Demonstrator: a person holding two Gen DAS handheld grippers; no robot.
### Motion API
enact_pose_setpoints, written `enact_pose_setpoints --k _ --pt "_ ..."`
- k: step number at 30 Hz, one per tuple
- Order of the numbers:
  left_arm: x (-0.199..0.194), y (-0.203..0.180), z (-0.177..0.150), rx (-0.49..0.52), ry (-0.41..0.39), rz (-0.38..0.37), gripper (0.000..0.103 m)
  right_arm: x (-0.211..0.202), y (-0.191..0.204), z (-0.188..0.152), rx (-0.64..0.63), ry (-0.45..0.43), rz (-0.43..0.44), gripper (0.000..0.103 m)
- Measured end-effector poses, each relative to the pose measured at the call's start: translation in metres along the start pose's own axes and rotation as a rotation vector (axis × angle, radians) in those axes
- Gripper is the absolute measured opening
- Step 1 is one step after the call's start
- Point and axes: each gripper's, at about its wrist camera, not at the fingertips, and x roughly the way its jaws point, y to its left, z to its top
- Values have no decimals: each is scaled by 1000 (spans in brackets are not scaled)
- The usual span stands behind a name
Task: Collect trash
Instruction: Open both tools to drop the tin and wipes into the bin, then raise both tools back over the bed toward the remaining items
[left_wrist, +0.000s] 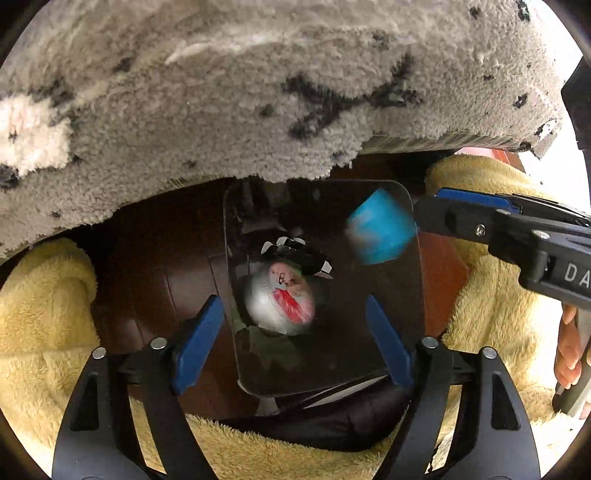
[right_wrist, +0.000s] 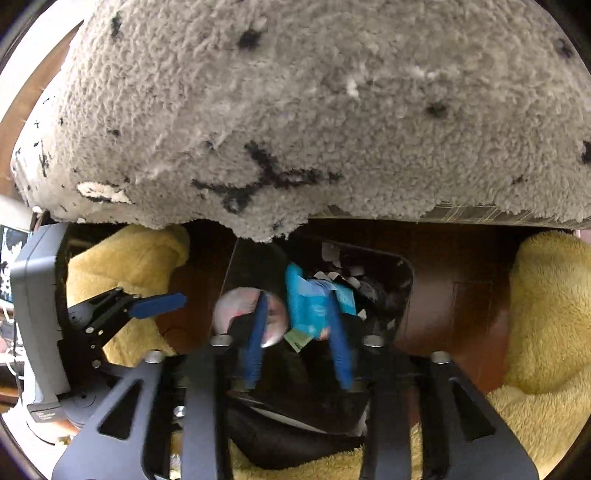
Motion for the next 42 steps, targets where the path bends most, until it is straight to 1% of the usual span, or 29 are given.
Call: enact_pose_setpoints --k 3,4,5,6,7,9,10,11,15,18,21,25,30,37,42 --pt "-7 1 2 -1 -12 9 78 -3 -5 -1 8 -24 -14 53" --pt "-9 0 2 -2 -17 11 79 -7 -5 -1 9 -37 -26 61" --pt "-11 2 2 -2 -24 12 81 -10 -5 -1 10 -54 -41 66" --pt "-15 2 2 0 -32 15 84 -14 -6 -1 8 -68 -56 69" --pt "-19 2 2 3 -42 21 86 -18 -6 -1 8 -87 -80 77" --pt "-28 -1 3 13 -68 43 92 -26 -6 1 7 -116 -118 79" --pt "-32 -1 4 16 -81 52 94 -29 -7 1 9 -127 -135 87" --pt "-35 1 6 17 -92 57 95 -33 -6 2 11 -139 -151 89" --pt "-53 0 7 13 -133 58 95 -49 -5 4 -5 -171 -194 89" --pt "-71 2 12 22 -169 66 95 -60 -6 2 -7 -189 -196 89" --pt "-89 1 12 41 -211 81 95 -71 -4 9 -8 -210 -184 89" --pt "-116 3 15 45 -277 88 95 -95 -5 15 -12 -265 -169 89" --pt "-150 5 24 47 -369 108 95 -134 -4 27 -36 -362 -186 89" --pt "-185 24 51 15 -453 167 95 -168 0 55 -57 -467 -215 89" --pt "-199 38 73 -36 -492 173 95 -178 4 73 -79 -506 -230 89"
